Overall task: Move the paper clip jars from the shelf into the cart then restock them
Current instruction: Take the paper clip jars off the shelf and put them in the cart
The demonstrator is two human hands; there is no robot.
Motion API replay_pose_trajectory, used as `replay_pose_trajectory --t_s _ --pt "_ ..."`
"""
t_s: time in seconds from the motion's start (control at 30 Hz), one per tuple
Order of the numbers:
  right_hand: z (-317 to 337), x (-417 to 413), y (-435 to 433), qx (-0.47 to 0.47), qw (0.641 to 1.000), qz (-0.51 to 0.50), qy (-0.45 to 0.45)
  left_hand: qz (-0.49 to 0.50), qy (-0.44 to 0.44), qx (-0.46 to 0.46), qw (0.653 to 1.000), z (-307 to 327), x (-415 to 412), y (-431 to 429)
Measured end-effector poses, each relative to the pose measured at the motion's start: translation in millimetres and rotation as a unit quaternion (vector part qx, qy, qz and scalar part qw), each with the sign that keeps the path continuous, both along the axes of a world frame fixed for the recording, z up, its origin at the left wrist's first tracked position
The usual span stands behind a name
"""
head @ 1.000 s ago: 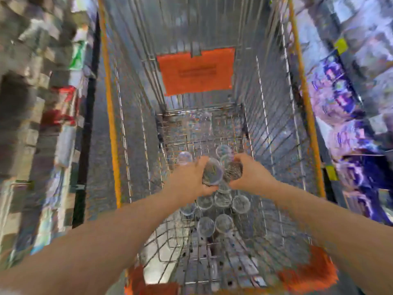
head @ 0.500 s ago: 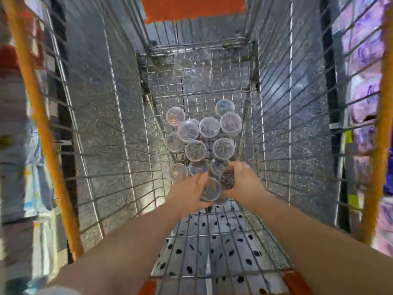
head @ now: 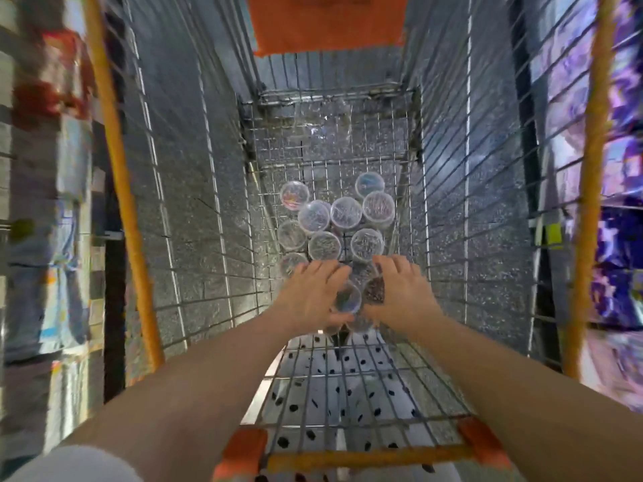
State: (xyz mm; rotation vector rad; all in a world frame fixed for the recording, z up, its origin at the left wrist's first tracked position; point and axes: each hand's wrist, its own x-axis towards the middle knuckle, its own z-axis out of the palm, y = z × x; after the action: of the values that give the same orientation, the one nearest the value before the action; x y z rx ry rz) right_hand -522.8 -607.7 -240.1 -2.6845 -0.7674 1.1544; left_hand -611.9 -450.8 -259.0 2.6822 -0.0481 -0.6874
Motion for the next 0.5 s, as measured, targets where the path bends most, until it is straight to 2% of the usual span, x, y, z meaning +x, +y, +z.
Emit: replay_pose_trajectory --t_s 0.3,0.5 --pt "109.9 24.8 25.7 0.089 0.993 0.019 -0.07 -0.025 -0.127 0.038 0.991 112.4 26.1 32.8" --pt "175.3 29.4 35.9 0.126 0.984 0.061 -0.11 -0.056 -0.125 0.09 0.986 202.4 31.7 34.9"
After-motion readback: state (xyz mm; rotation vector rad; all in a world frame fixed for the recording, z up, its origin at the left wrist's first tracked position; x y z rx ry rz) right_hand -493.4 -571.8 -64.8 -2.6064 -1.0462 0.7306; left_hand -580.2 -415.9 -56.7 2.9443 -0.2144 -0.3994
